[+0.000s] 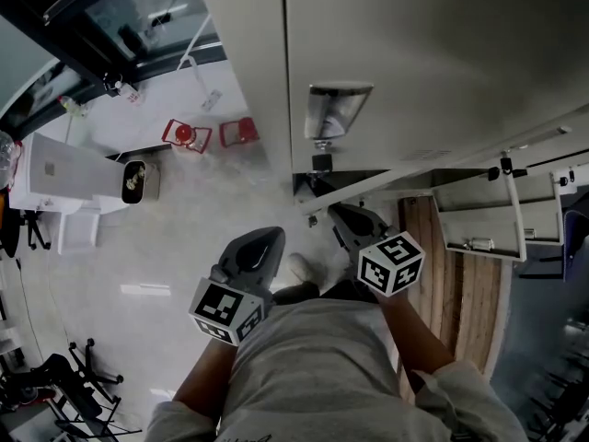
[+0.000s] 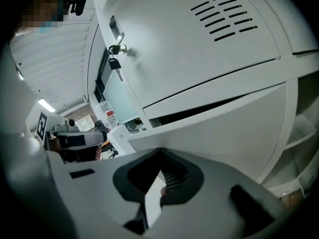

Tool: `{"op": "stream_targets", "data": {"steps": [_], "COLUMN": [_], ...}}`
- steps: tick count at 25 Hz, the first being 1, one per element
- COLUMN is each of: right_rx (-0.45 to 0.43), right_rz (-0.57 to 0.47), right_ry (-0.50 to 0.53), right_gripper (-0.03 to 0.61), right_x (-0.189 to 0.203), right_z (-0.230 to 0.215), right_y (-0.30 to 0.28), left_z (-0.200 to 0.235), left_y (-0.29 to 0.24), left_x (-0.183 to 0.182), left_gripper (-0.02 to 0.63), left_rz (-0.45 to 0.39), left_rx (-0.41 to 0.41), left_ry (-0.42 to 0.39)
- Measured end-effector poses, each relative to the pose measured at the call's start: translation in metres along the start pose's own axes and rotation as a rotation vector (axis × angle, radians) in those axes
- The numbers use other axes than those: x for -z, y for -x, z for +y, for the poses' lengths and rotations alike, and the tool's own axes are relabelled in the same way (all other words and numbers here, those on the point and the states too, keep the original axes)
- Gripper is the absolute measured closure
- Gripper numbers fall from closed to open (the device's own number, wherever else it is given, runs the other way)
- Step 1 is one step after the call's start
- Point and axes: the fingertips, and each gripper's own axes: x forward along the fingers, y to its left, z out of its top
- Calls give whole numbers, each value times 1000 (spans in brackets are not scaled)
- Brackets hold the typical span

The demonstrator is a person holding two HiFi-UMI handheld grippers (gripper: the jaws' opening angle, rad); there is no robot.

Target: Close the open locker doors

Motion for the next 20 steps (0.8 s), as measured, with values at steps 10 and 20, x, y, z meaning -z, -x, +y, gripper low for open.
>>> {"op": "stream_targets", "data": {"steps": [10, 20], "right_rx": [19, 31], "right_rz": [-17, -10], "right_ry": [-9, -2], "right_gripper": [554, 554], "right_x": [-16, -25], "right_z": [-15, -27], "right_y": [-15, -25], "left_z": [13, 26], "left_y": [5, 13], "left_x": [0, 6], "left_gripper": [598, 598], "left_rz": [8, 9], "left_rx": [-29, -65], "left_ry": [9, 38]}}
